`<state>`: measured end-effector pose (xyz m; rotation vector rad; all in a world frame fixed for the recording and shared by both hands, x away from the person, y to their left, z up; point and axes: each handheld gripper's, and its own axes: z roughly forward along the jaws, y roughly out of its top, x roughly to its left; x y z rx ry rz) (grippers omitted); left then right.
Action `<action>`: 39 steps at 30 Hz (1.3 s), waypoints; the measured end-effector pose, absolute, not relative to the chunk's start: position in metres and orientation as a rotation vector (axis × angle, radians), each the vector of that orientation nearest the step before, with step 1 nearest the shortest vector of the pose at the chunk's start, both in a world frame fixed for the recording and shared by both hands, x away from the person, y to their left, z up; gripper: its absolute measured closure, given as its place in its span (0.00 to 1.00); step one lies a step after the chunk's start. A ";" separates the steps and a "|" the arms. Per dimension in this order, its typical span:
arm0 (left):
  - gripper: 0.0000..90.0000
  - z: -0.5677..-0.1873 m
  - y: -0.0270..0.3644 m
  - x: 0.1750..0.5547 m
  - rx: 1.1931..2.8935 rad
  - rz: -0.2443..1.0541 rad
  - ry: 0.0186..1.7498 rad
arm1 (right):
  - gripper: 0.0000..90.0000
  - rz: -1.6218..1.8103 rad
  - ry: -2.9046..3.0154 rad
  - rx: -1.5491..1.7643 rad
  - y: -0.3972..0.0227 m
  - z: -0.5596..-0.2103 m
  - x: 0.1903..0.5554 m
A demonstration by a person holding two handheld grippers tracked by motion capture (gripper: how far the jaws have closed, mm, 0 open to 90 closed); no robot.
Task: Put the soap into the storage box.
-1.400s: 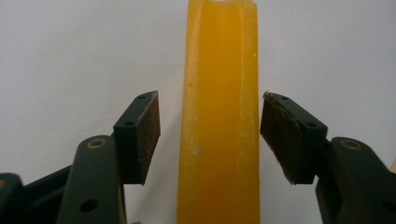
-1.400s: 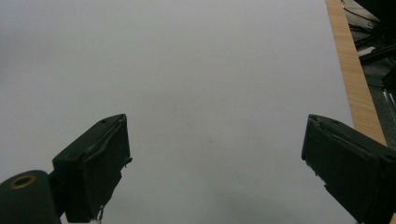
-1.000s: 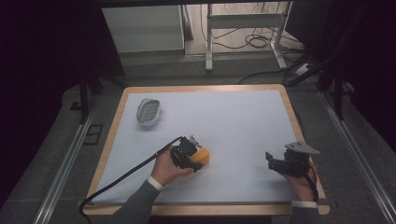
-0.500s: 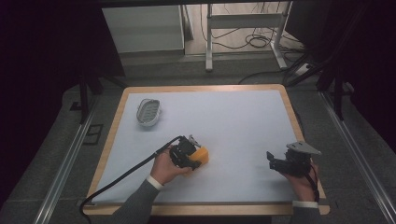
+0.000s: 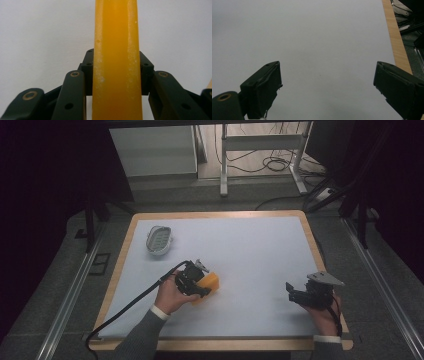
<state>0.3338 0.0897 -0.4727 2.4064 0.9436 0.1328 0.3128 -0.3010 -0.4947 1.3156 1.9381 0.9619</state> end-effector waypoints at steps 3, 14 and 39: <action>0.68 -0.469 0.096 0.333 2.386 0.156 0.945 | 0.09 0.974 1.943 1.297 -0.300 -0.495 0.312; 0.68 -0.455 0.119 0.338 2.331 0.185 0.981 | 0.09 0.972 1.941 1.295 -0.301 -0.495 0.313; 0.68 -0.433 0.142 0.339 2.252 0.253 1.004 | 0.10 0.964 1.945 1.292 -0.302 -0.495 0.313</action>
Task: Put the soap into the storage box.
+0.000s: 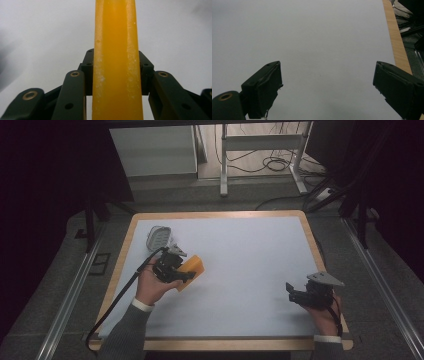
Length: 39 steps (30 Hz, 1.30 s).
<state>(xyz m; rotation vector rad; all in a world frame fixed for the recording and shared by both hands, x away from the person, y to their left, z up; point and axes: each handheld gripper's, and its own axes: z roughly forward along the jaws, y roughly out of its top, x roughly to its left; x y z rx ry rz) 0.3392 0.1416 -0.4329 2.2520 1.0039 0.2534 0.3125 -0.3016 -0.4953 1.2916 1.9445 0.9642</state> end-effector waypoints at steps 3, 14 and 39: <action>0.68 -0.431 0.144 0.340 2.247 0.258 1.009 | 0.10 0.966 1.943 1.291 -0.302 -0.495 0.312; 0.68 -0.424 0.153 0.344 2.211 0.284 1.026 | 0.10 0.963 1.946 1.294 -0.301 -0.496 0.313; 0.68 -0.413 0.182 0.364 2.146 0.317 1.112 | 0.10 0.958 1.927 1.313 -0.303 -0.495 0.313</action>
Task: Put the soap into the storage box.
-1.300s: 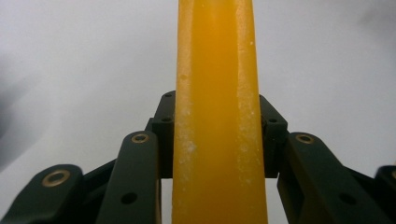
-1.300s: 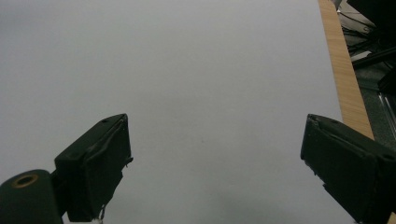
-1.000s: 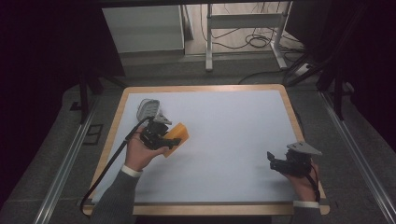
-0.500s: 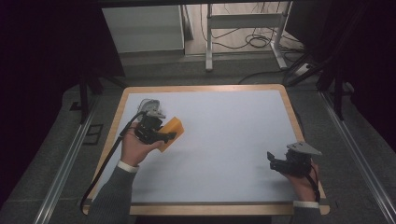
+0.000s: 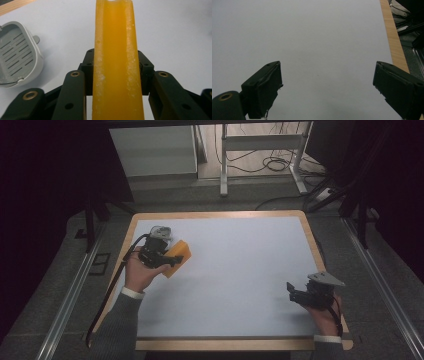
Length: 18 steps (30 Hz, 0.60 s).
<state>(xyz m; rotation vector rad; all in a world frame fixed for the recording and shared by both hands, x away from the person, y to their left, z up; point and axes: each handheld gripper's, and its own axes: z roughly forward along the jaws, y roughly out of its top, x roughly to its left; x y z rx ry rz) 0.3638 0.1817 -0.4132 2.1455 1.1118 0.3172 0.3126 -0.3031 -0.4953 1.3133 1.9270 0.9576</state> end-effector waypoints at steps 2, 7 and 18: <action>0.68 -0.413 0.183 0.366 2.144 0.315 1.117 | 0.10 0.959 1.926 1.316 -0.303 -0.495 0.313; 0.68 -0.414 0.186 0.370 2.126 0.318 1.128 | 0.10 0.955 1.921 1.321 -0.305 -0.495 0.313; 0.68 -0.416 0.193 0.379 2.135 0.305 1.146 | 0.10 0.949 1.922 1.326 -0.305 -0.496 0.313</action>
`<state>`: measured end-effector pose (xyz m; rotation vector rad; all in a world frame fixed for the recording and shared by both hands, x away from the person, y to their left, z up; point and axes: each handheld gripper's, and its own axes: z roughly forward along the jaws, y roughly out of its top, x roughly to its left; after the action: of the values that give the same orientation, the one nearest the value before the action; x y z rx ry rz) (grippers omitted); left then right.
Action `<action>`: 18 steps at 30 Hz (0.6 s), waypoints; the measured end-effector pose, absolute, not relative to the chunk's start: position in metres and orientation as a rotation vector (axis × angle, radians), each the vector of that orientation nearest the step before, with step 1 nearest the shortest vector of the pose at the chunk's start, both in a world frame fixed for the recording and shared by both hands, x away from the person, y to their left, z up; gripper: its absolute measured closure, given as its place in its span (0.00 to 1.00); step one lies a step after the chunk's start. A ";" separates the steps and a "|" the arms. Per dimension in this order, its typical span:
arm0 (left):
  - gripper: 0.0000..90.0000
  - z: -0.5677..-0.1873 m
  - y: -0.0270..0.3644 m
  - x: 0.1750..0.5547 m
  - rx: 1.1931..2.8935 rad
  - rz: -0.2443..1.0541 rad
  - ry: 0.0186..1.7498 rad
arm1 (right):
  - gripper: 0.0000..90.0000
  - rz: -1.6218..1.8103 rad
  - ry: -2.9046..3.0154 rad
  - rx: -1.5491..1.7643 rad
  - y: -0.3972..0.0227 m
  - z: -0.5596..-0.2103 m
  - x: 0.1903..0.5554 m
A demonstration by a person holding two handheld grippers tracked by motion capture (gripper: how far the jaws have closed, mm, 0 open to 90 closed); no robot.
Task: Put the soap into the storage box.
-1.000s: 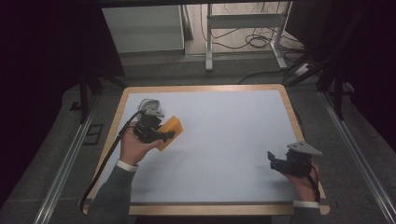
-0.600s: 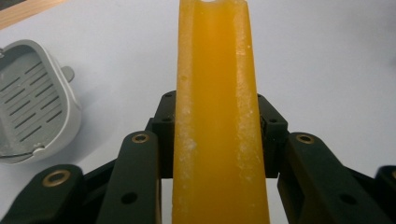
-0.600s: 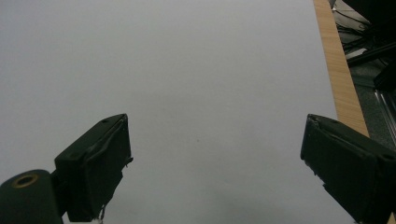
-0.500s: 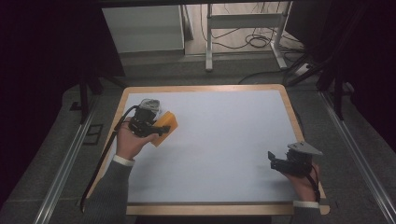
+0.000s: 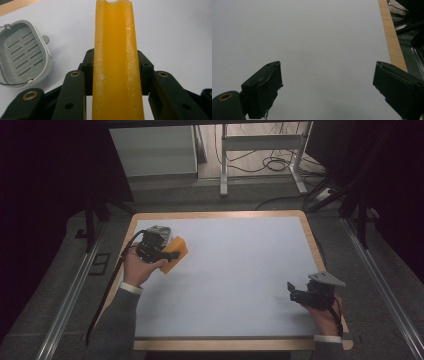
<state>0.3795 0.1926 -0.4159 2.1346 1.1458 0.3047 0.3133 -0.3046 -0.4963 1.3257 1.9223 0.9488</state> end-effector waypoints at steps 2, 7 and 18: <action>0.68 -0.416 0.194 0.381 2.133 0.305 1.151 | 0.09 0.948 1.922 1.325 -0.305 -0.496 0.313; 0.68 -0.415 0.199 0.385 2.105 0.327 1.168 | 0.10 0.950 1.919 1.327 -0.305 -0.497 0.313; 0.68 -0.414 0.210 0.394 2.089 0.331 1.213 | 0.10 0.943 1.924 1.328 -0.305 -0.497 0.314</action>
<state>0.3944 0.2098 -0.4144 2.0889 1.2129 0.3312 0.3135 -0.3048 -0.4971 1.3275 1.9239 0.9431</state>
